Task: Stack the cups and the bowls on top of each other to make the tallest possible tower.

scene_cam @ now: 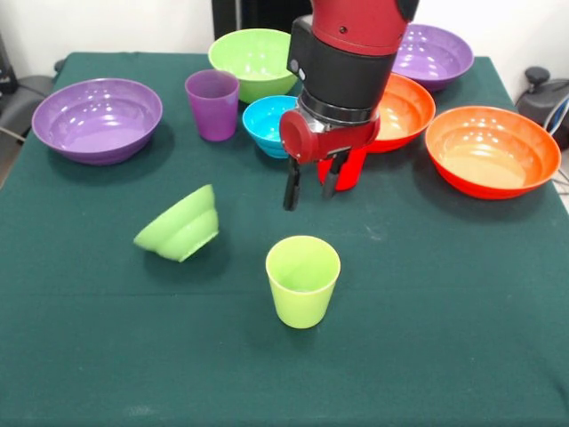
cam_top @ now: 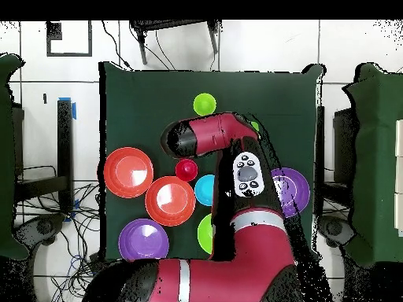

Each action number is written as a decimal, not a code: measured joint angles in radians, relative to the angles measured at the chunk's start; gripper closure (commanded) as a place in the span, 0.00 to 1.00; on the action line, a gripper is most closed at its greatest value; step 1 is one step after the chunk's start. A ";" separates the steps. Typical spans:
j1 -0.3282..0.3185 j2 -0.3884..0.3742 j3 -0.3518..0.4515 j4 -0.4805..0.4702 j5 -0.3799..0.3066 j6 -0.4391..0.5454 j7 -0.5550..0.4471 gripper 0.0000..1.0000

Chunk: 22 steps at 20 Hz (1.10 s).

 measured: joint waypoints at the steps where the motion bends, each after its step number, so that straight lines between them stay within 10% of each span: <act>1: 0.000 0.001 0.000 -0.005 0.000 0.000 0.000 0.00; 22: -0.027 0.064 0.001 -0.171 -0.001 0.049 0.000 0.00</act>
